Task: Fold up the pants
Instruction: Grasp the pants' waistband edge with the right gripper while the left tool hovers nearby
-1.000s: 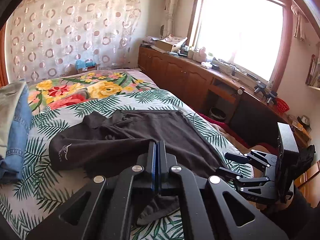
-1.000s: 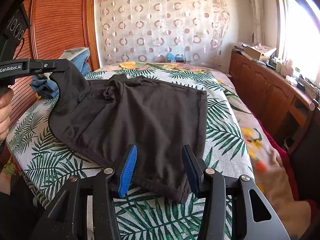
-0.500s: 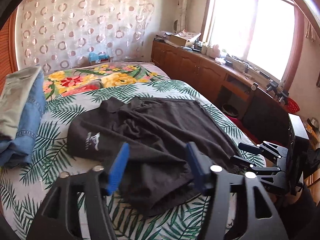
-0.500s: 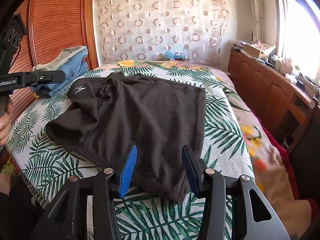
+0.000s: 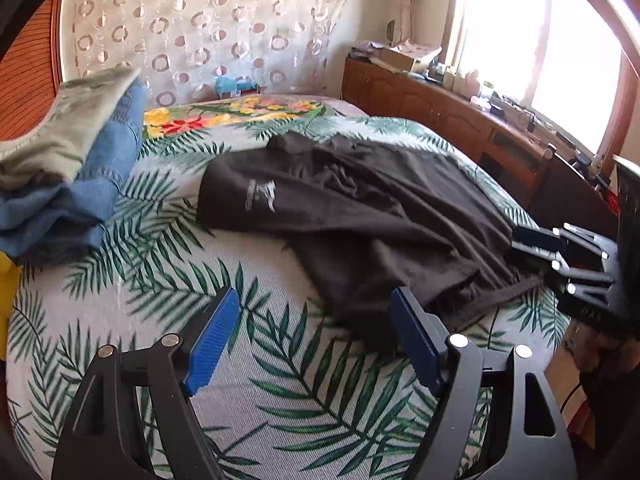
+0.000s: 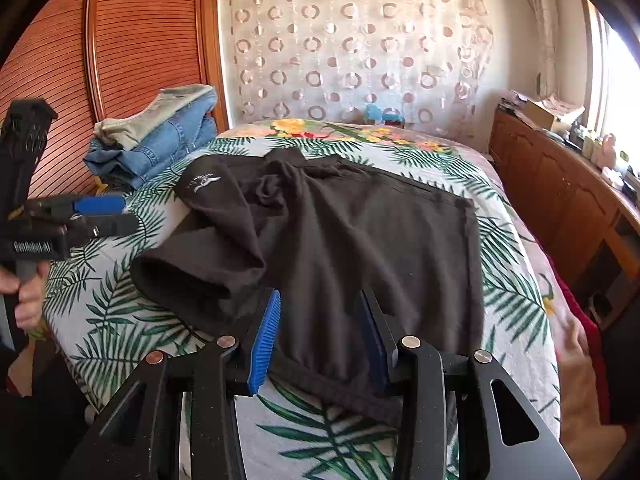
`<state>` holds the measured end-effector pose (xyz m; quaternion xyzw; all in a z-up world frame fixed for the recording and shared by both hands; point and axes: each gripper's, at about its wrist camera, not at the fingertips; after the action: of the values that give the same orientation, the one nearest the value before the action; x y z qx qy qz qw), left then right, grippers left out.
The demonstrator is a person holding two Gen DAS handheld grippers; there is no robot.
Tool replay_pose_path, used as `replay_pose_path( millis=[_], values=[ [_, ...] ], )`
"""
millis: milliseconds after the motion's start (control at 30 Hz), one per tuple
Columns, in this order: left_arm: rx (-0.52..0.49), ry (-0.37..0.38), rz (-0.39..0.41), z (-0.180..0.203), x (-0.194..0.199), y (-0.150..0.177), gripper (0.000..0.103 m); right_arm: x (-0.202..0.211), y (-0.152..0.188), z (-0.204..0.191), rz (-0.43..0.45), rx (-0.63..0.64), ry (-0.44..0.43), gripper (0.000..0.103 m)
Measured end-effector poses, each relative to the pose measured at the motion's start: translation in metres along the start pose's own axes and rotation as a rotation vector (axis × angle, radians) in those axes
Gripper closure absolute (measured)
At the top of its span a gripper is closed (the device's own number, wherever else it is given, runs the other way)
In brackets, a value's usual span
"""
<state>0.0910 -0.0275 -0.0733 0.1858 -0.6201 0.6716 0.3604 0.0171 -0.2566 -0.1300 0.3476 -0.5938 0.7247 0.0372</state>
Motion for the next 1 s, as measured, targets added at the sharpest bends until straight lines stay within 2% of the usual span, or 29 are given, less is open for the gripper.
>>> replay_pose_path(
  millis=[233,267,367,800,933,1000],
  values=[
    [0.001,0.004,-0.033,0.002,-0.009,0.015,0.024,-0.009,-0.012,-0.010,0.005,0.004,-0.047,0.062],
    [0.008,0.005,-0.036,0.001,-0.010,0.016,0.024,-0.012,-0.012,-0.011,0.000,0.003,-0.063,0.067],
    [0.019,0.005,-0.040,-0.002,-0.011,0.019,0.024,-0.020,-0.013,-0.014,-0.016,-0.007,-0.095,0.071],
    [0.030,0.013,-0.024,-0.005,-0.011,0.022,0.024,-0.068,-0.023,-0.024,-0.085,-0.042,-0.156,0.072],
    [0.042,0.013,-0.019,-0.007,-0.009,0.021,0.024,-0.070,-0.026,-0.027,-0.069,-0.026,-0.167,0.092],
    [0.043,0.012,-0.008,-0.006,-0.006,0.019,0.024,-0.064,-0.027,-0.029,-0.039,-0.017,-0.173,0.095]
  ],
)
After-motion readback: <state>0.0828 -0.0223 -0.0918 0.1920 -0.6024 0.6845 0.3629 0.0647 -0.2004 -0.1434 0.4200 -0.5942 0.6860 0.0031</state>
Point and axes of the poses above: each gripper's, at about its wrist camera, not at the fingertips, and x roughly against the way its jaws point, z to its right, y to its underside, and after that the axes turned 4 degrees about x, right-handed
